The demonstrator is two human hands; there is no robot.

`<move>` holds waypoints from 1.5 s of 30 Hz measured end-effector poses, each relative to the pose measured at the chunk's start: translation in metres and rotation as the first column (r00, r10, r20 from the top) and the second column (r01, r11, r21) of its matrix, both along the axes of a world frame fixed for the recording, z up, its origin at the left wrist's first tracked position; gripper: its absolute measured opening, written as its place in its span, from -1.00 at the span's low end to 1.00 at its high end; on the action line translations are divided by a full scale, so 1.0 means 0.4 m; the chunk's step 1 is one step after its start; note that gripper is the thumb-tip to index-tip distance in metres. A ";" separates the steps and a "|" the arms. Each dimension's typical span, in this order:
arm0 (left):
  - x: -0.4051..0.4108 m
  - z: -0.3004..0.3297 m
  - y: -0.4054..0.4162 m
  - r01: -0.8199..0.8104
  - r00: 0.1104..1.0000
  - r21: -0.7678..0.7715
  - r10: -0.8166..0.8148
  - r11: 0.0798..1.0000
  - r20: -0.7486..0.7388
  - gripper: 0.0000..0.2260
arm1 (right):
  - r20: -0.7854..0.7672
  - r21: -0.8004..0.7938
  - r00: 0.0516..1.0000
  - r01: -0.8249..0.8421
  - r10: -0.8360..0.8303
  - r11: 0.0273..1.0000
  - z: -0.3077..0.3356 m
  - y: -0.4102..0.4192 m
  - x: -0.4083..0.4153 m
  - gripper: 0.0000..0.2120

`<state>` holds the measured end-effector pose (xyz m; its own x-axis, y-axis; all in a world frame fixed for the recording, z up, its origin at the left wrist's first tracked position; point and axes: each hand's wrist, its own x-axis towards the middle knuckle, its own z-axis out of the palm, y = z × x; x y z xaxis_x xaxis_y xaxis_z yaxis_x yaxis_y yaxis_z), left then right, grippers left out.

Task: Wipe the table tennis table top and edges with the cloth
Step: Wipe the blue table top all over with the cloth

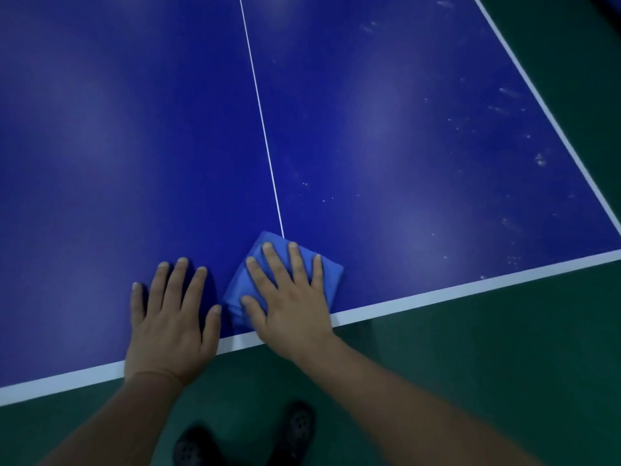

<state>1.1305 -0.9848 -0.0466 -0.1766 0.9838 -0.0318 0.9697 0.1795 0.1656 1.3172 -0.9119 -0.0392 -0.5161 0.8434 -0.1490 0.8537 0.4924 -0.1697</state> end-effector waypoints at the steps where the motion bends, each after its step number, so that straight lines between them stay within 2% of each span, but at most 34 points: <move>1: 0.000 0.001 0.002 -0.001 1.000 0.000 0.001 1.000 0.000 -0.40 | -0.007 0.010 0.999 -0.031 0.031 0.999 -0.003 0.019 0.035 -0.40; 3: 0.003 0.001 0.002 -0.008 1.000 0.004 0.008 1.000 -0.008 -0.40 | 0.008 0.039 0.999 0.053 -0.054 0.998 -0.006 0.078 0.127 -0.41; 5: 0.004 0.001 0.000 -0.008 1.000 0.008 0.009 1.000 -0.012 -0.40 | 0.069 0.043 0.966 0.247 -0.249 0.968 0.002 0.153 0.226 -0.40; 8: 0.001 0.002 0.001 -0.010 1.000 -0.007 0.009 1.000 -0.026 -0.40 | 0.103 -0.003 0.816 0.572 -0.569 0.820 0.021 0.211 0.278 -0.40; 10: 0.003 0.004 0.003 -0.016 1.000 -0.012 0.016 1.000 -0.021 -0.40 | 0.076 0.000 0.719 0.693 -0.691 0.721 0.020 0.199 0.208 -0.39; 11: 0.004 0.004 0.004 -0.020 1.000 -0.008 0.020 1.000 -0.016 -0.40 | 0.069 0.004 0.737 0.674 -0.673 0.739 0.016 0.180 0.149 -0.39; 12: 0.004 0.003 0.003 -0.023 1.000 -0.006 0.023 1.000 -0.011 -0.40 | 0.050 0.007 0.800 0.598 -0.597 0.802 0.014 0.149 0.084 -0.39; 14: 0.004 0.003 0.002 -0.036 0.999 -0.002 0.036 0.999 0.003 -0.41 | 0.004 -0.008 0.953 0.304 -0.304 0.953 0.012 0.066 -0.030 -0.39; 15: 0.006 0.006 0.006 -0.047 0.999 0.010 0.046 0.999 0.015 -0.41 | 0.000 -0.023 0.989 0.147 -0.147 0.989 0.016 0.032 -0.056 -0.39; 17: 0.017 0.019 0.023 -0.097 0.994 0.047 0.094 0.994 0.062 -0.44 | -0.022 -0.015 0.999 -0.050 0.049 0.999 0.008 0.019 -0.034 -0.40; 18: 0.025 0.026 0.035 -0.135 0.987 0.064 0.129 0.989 0.098 -0.46 | -0.027 0.002 0.997 -0.067 0.067 0.998 0.000 0.039 0.005 -0.40; 20: 0.040 0.034 0.057 -0.182 0.974 0.088 0.167 0.979 0.151 -0.47 | -0.020 0.050 0.998 0.064 -0.064 0.997 -0.011 0.104 0.105 -0.40; 22: 0.053 0.028 0.075 -0.183 0.971 0.085 0.167 0.979 0.171 -0.45 | 0.025 0.097 0.953 0.299 -0.302 0.949 -0.009 0.200 0.226 -0.38; 25: 0.064 0.010 0.084 -0.173 0.970 0.042 0.163 0.984 0.179 -0.43 | 0.075 0.040 0.772 0.631 -0.632 0.775 0.011 0.304 0.355 -0.38; 27: 0.064 0.005 0.086 -0.166 0.971 0.035 0.158 0.985 0.177 -0.43 | 0.048 0.029 0.659 0.750 -0.750 0.661 0.011 0.316 0.334 -0.38; 28: 0.063 0.005 0.085 -0.164 0.973 0.035 0.156 0.986 0.173 -0.43 | 0.041 0.032 0.655 0.754 -0.755 0.656 0.006 0.299 0.287 -0.38; 29: 0.062 0.006 0.086 -0.166 0.973 0.036 0.157 0.986 0.166 -0.43 | 0.027 0.058 0.704 0.708 -0.710 0.704 0.001 0.269 0.227 -0.39; 30: 0.062 0.006 0.086 -0.169 0.974 0.034 0.161 0.985 0.160 -0.43 | -0.005 0.086 0.793 0.608 -0.610 0.790 -0.005 0.222 0.160 -0.39; 32: 0.063 0.004 0.087 -0.172 0.976 0.034 0.165 0.985 0.142 -0.43 | -0.024 0.097 0.973 0.230 -0.229 0.968 -0.010 0.100 0.054 -0.40; 34: 0.065 0.003 0.087 -0.164 0.980 0.038 0.159 0.986 0.123 -0.44 | -0.003 0.054 0.993 -0.114 0.114 0.992 -0.014 0.052 0.054 -0.41; 35: 0.064 0.003 0.087 -0.161 0.980 0.030 0.157 0.986 0.121 -0.44 | -0.009 0.042 0.985 -0.170 0.171 0.985 -0.015 0.079 0.093 -0.41; 36: 0.061 0.003 0.088 -0.162 0.980 0.018 0.159 0.987 0.122 -0.44 | -0.004 0.073 0.992 -0.125 0.126 0.989 -0.021 0.122 0.146 -0.41; 38: 0.059 0.003 0.089 -0.161 0.980 -0.001 0.160 0.987 0.120 -0.44 | 0.054 0.144 0.984 0.160 -0.170 0.976 -0.024 0.230 0.275 -0.36; 40: 0.061 0.003 0.087 -0.157 0.981 -0.012 0.157 0.988 0.110 -0.44 | 0.086 0.086 0.850 0.513 -0.519 0.854 -0.004 0.329 0.397 -0.31; 42: 0.062 0.004 0.089 -0.158 0.982 -0.018 0.159 0.987 0.100 -0.44 | 0.060 0.034 0.685 0.726 -0.726 0.687 0.014 0.373 0.411 -0.31; 43: 0.062 0.004 0.091 -0.156 0.983 -0.020 0.157 0.988 0.100 -0.44 | 0.055 0.046 0.658 0.750 -0.751 0.660 0.017 0.370 0.369 -0.32; 44: 0.062 0.004 0.092 -0.154 0.983 -0.021 0.155 0.988 0.100 -0.44 | 0.055 0.068 0.694 0.715 -0.718 0.696 0.015 0.351 0.312 -0.33; 45: 0.061 0.004 0.092 -0.153 0.983 -0.020 0.154 0.988 0.100 -0.44 | 0.050 0.078 0.780 0.620 -0.624 0.781 0.009 0.320 0.253 -0.34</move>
<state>1.1550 -0.9479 -0.0448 -0.3205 0.9447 -0.0690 0.9090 0.3273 0.2580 1.4185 -0.7839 -0.0356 0.1331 0.9851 -0.1088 0.9858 -0.1429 -0.0878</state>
